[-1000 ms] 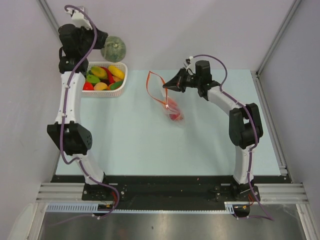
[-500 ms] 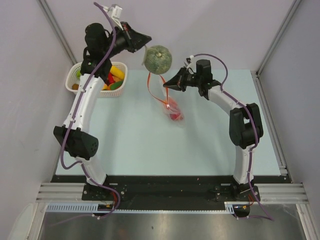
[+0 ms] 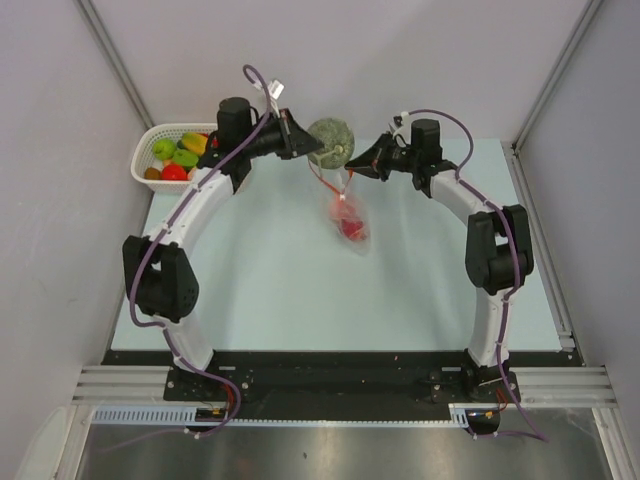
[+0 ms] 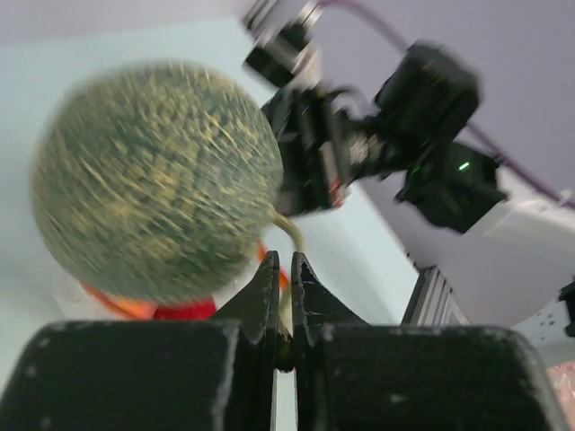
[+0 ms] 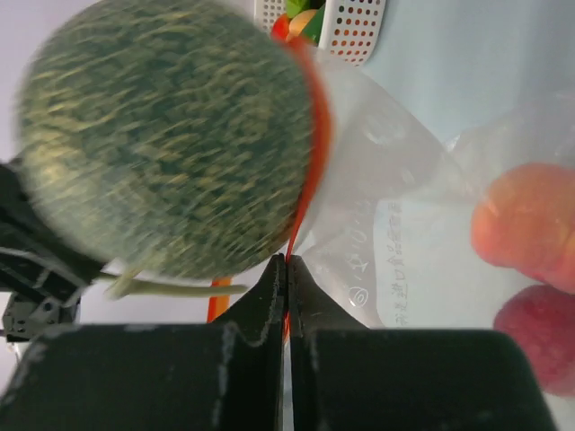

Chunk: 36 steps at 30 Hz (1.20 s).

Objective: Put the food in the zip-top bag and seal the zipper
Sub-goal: Place the fake fruit in the zipper food storage bag.

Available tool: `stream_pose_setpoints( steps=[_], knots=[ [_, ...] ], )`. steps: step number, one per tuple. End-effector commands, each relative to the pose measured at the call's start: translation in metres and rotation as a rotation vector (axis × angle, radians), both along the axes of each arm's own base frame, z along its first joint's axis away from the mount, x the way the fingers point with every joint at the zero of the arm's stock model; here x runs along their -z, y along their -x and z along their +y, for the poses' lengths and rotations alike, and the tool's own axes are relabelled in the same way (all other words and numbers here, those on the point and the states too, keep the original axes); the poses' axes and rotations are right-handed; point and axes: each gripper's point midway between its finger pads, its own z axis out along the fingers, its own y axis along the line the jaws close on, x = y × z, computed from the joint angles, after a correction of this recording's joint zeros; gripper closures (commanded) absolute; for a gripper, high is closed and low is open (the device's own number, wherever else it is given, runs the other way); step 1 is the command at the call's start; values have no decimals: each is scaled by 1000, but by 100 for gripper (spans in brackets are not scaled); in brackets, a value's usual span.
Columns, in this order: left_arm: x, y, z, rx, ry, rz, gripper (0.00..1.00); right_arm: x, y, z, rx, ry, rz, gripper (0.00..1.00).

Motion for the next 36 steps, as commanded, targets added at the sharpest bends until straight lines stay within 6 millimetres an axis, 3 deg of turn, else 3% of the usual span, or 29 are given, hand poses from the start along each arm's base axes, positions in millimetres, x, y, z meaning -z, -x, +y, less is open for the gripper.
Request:
stream_pose_setpoints(
  steps=[1, 7, 10, 11, 12, 17, 22, 25, 26, 28, 32, 36],
  knots=[
    [-22, 16, 21, -21, -36, -83, 100, -30, 4, -5, -13, -34, -74, 100],
    [-31, 17, 37, 0, -85, -100, 100, -30, -1, -7, -5, -29, -93, 100],
    [-37, 31, 32, 78, -102, -118, 100, -29, -8, -10, 4, -21, -111, 100],
    [-29, 35, 31, 105, -124, -101, 100, -30, -10, -11, 7, -19, -118, 100],
    [-36, 39, 29, 129, -129, -118, 100, -31, -10, -10, 6, -19, -123, 100],
    [-27, 55, 18, 240, -190, -90, 100, -37, -12, -8, -5, -30, -156, 100],
    [-6, 49, 6, 243, -259, -41, 100, -48, -2, -2, -50, -52, -191, 100],
    [9, 33, 3, 192, -321, 14, 100, -57, 4, 0, -75, -61, -226, 100],
    [3, 33, 3, 181, -335, 22, 100, -60, 7, 0, -85, -58, -246, 100],
    [20, 19, 5, 134, -385, 65, 100, -61, 9, -1, -95, -46, -259, 100],
    [25, 15, 6, 115, -402, 104, 100, -61, 11, -5, -103, -27, -285, 100],
    [12, 17, -18, 147, -354, 47, 97, -64, 16, 0, -130, -48, -282, 100]
  ],
)
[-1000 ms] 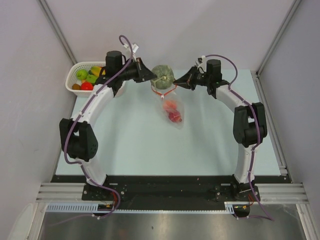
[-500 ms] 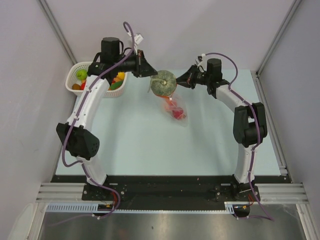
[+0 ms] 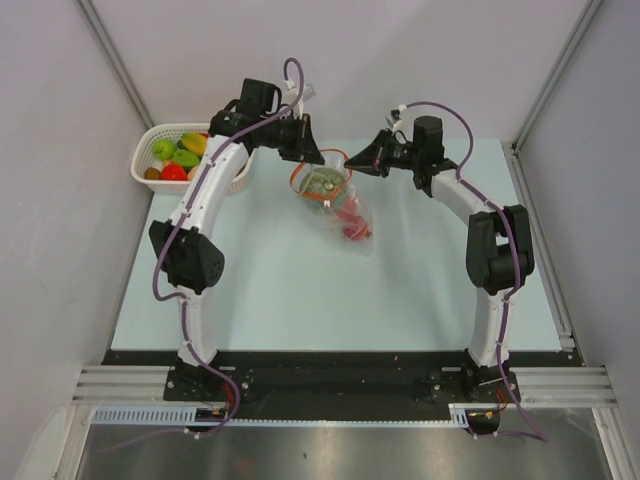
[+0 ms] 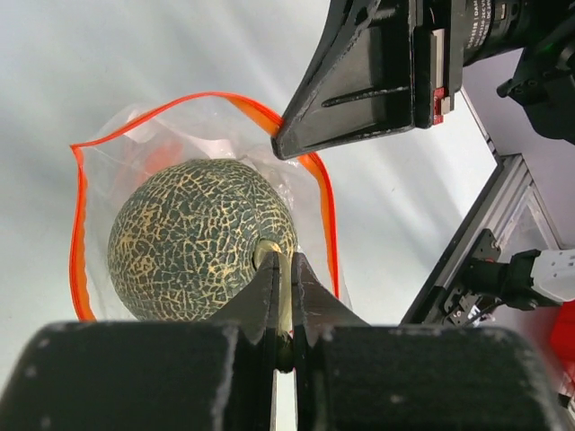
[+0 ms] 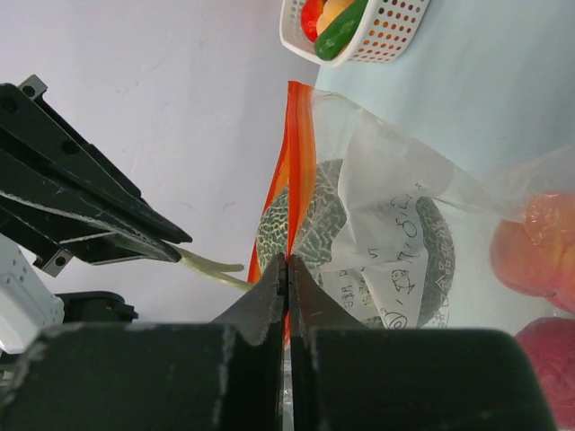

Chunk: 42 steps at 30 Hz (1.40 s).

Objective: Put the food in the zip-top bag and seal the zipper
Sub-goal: Place the fake fruit in the zipper food storage bag, then adjust the zipper food storage bag at the center of the board.

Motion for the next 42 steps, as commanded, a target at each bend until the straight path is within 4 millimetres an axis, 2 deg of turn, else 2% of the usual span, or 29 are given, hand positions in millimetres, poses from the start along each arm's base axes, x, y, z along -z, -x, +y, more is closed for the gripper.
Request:
stream_pose_setpoints(
  steps=[1, 3, 4, 6, 7, 9, 12, 13, 14, 15, 16, 17, 18, 21, 22, 23, 24, 25, 27, 28, 30, 34, 35, 40, 42],
  knots=[
    [-43, 7, -26, 29, 58, -120, 87, -53, 14, 6, -66, -46, -156, 100],
    [-53, 4, -33, 12, 98, -134, 78, -54, 16, 7, -77, -53, -151, 100],
    [-54, -2, -30, -23, 96, -138, 72, -54, 15, 7, -78, -53, -153, 100],
    [-62, -14, -24, -92, 132, -134, 79, -54, 15, 6, -79, -52, -155, 100],
    [-64, -22, -14, -118, 163, -112, 98, -53, 16, 7, -78, -46, -155, 100],
    [-58, -35, -7, -171, 202, -46, 100, -52, 17, 8, -80, -40, -159, 100],
    [-56, -35, -4, -153, 208, -24, 100, -48, 18, 9, -84, -31, -154, 100],
    [-61, -35, -1, -147, 218, -43, 89, -47, 17, 8, -83, -30, -152, 100],
    [-49, -34, 5, -154, 208, -18, 80, -49, 17, 7, -80, -30, -158, 100],
    [-46, -39, 19, -183, 199, -26, 72, -50, 16, 6, -74, -28, -158, 100],
    [-56, -34, 30, -198, 201, -54, 61, -50, 15, 5, -71, -27, -157, 100],
    [-34, -33, 39, -219, 169, -19, 58, -52, 16, 4, -70, -26, -167, 100],
    [-27, -32, 52, -213, 120, -56, 57, -52, 15, 3, -66, -22, -167, 100],
    [0, -5, 70, -141, -1, -97, 57, -53, 17, 2, -68, -17, -177, 100],
    [27, 10, 74, -111, -18, -46, 57, -51, 16, 1, -68, -15, -174, 100],
    [17, 25, 76, -89, -13, -92, 57, -53, 16, 0, -66, -18, -177, 100],
    [18, 32, 75, -50, -9, -131, 57, -50, 16, 1, -68, -17, -172, 100],
    [39, 46, 76, -16, -24, -115, 56, -51, 15, 1, -67, -18, -172, 100],
    [33, 60, 70, 53, -37, -227, 51, -50, 15, 2, -71, -21, -164, 100],
    [47, 66, 69, 67, -60, -227, 46, -49, 15, 2, -72, -22, -162, 100],
    [47, 70, 59, 106, -85, -294, 40, -52, 16, 4, -85, -29, -164, 100],
    [65, 62, 47, 110, -138, -307, 36, -50, 15, 4, -95, -30, -153, 100],
    [70, 56, 49, 87, -171, -311, 36, -51, 15, 4, -97, -30, -154, 100],
    [98, 50, 41, 116, -242, -288, 37, -52, 17, 5, -106, -32, -154, 100],
    [102, 52, 41, 127, -268, -289, 41, -52, 18, 5, -106, -30, -155, 100]
  ],
)
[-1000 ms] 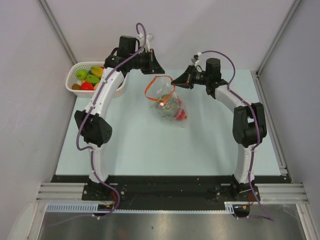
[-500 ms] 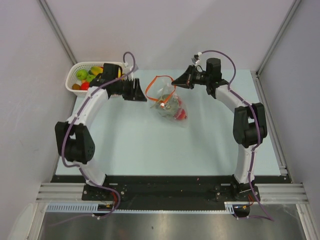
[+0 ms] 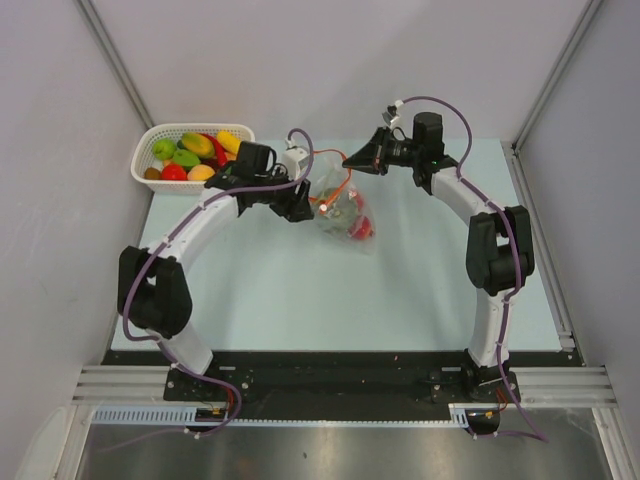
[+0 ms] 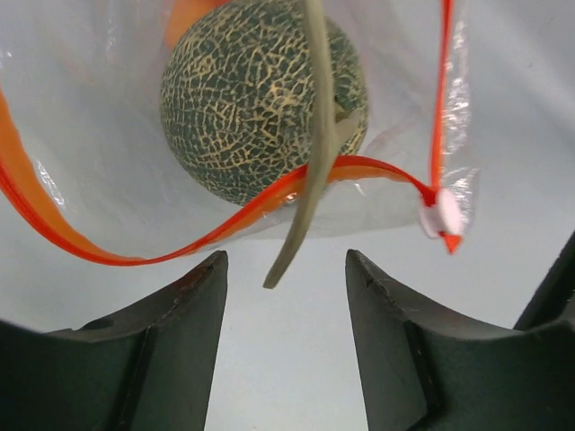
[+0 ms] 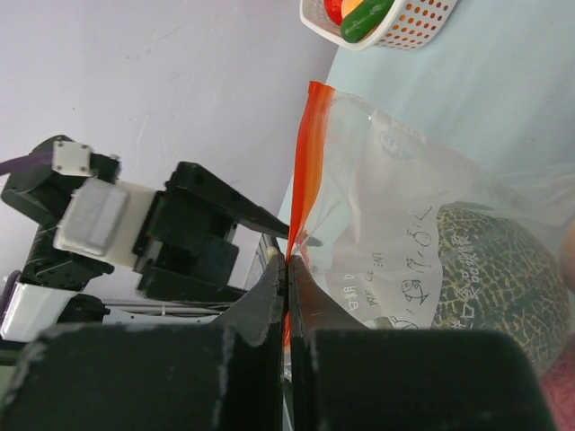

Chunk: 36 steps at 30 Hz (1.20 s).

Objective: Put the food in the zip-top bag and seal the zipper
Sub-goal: Adjust the zipper food storage bag at the center of the board.

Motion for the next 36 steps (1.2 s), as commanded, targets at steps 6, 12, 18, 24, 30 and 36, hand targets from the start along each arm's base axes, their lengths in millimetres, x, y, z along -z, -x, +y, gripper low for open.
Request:
stream_pose_setpoints(
  steps=[6, 12, 18, 24, 30, 36],
  knots=[
    [11, -16, -2, 1, -92, -68, 74, -37, 9, 1, -39, -27, -101, 100],
    [-22, 9, -14, 71, -10, 92, 100, -40, 14, 5, -60, -5, -156, 100],
    [-40, 22, -34, 98, 55, 425, 100, -48, 29, 16, -124, 47, -304, 100],
    [-69, 25, -42, 42, 220, 624, 100, -48, 37, 22, -152, 91, -374, 100],
    [-50, 17, -42, -166, 271, 850, 100, -54, 43, 24, -163, 96, -407, 100],
    [-65, -40, -30, -415, 412, 836, 100, -53, 48, 25, -177, 106, -408, 100]
  ],
)
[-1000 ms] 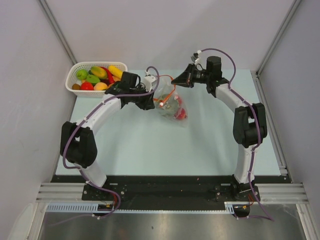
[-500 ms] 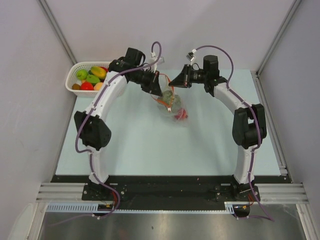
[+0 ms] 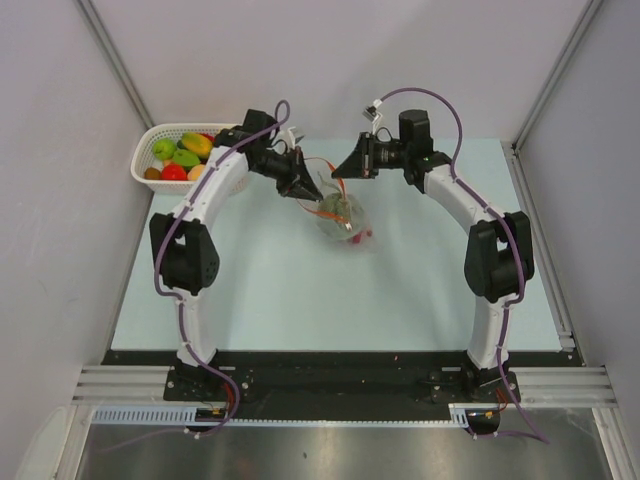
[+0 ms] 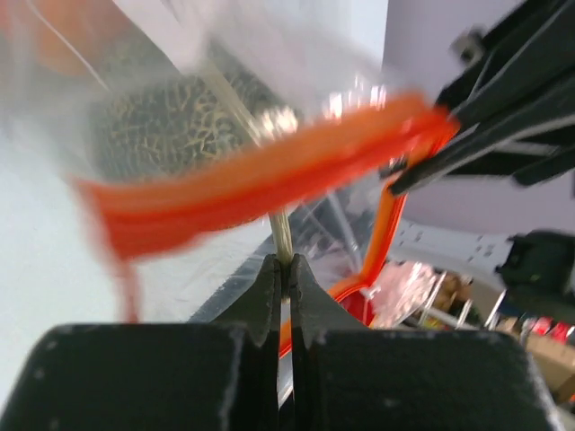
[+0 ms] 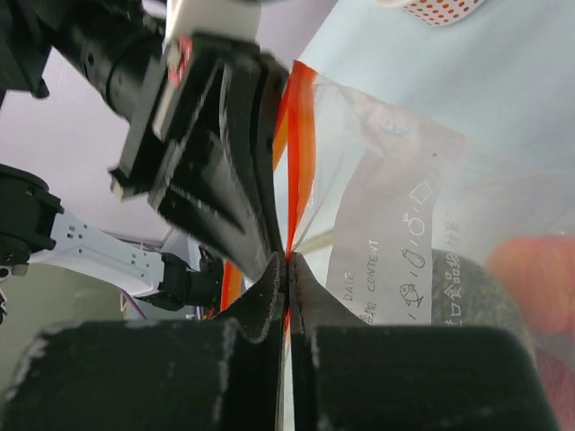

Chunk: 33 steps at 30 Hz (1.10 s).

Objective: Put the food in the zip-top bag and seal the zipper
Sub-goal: Adjust the zipper food storage bag at the center of the board.

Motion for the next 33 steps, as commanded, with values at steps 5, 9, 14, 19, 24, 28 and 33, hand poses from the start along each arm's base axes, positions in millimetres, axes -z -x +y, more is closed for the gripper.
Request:
stream_pose_setpoints(
  steps=[5, 9, 14, 19, 24, 28, 33],
  knots=[
    [-17, -73, 18, -391, -114, -137, 98, -54, 12, 1, -26, -47, -135, 100],
    [-2, -81, 27, -438, -216, -157, 78, -58, 8, 1, -19, -66, -125, 100],
    [-31, -91, 31, -409, -170, -280, 41, -60, -1, -7, 6, -98, -84, 100],
    [-72, -83, 54, -304, -228, -556, 21, -65, -7, -12, 27, -116, -79, 100],
    [-58, -63, 102, -266, -467, -693, 19, -67, -9, -15, 43, -135, -61, 100],
    [-22, -50, 110, -221, -512, -624, 21, -66, -9, -15, 48, -139, -60, 100],
    [1, -55, 92, -187, -439, -543, 21, -61, -8, -16, 52, -135, -44, 100]
  ],
)
